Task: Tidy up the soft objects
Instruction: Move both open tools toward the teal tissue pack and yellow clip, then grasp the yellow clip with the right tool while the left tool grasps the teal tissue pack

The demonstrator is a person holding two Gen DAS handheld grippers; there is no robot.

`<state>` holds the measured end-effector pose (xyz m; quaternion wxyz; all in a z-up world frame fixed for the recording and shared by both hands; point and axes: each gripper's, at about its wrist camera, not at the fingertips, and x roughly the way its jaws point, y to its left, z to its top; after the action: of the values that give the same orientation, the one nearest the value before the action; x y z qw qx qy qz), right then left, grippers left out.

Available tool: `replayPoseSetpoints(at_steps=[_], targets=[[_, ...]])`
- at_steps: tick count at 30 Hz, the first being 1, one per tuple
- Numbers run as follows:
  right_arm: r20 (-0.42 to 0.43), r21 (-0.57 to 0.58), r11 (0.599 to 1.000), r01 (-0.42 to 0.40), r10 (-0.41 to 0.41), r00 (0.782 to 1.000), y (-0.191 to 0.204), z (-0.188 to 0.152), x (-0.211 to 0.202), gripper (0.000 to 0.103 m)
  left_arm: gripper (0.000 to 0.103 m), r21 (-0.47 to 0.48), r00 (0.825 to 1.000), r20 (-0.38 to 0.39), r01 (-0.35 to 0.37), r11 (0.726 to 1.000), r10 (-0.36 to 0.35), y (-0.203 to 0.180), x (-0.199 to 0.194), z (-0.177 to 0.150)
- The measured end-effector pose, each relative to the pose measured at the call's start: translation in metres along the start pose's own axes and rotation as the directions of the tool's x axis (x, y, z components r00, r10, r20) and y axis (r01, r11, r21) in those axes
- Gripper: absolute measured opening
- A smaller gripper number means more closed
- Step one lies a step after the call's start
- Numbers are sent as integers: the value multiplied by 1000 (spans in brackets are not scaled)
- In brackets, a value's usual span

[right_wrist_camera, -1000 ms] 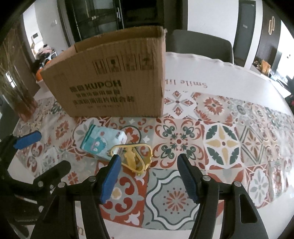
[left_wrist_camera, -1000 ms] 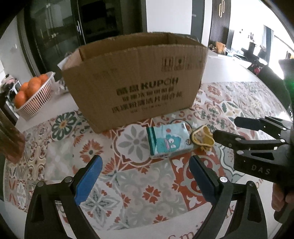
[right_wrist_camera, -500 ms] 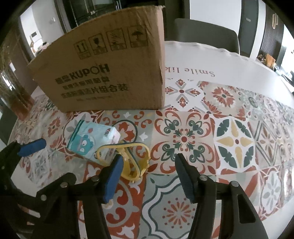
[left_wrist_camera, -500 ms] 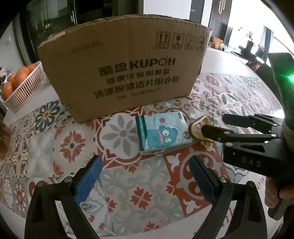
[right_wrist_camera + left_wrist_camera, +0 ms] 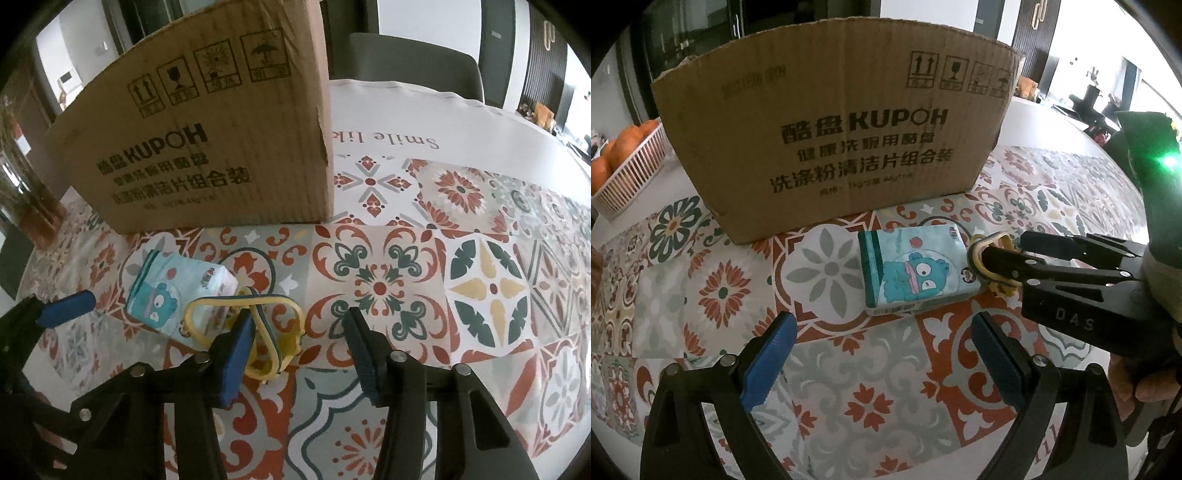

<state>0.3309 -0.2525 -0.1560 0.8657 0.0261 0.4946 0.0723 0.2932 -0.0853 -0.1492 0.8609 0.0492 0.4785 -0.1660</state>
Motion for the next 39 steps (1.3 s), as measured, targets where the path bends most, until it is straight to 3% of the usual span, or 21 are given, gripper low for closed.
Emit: replayPoseSetpoints(at_steps=[5,9,14,24,30,39], targets=[[12,17,1000,-23,23,1000,-2,2,3,47,96,-17,1000,-7,24,1000,-24,1,2,2],[16,47,996,-71,70,997,-7,3,5,30,96,-14,1000,-7,30,999,-30,-1,3,4],[31,74,994,-76,74,997,-13,-1,4,20,96,-16,1000,-3,27,999,-27,-4,4,7],[69,146,988,-43,33,997,-32,-10,-12,18,96,10,1000,-5,19,1000,-19,-14,13,13],[102,147,989,-12,-3,995,-34,-9,-27,18,96,1,1000,0,-29,1000,29,-20,25,19],[120,166,986,-12,-8,993,-33,-9,-34,18,76,-27,1000,-7,-14,1000,14,-25,40,29]])
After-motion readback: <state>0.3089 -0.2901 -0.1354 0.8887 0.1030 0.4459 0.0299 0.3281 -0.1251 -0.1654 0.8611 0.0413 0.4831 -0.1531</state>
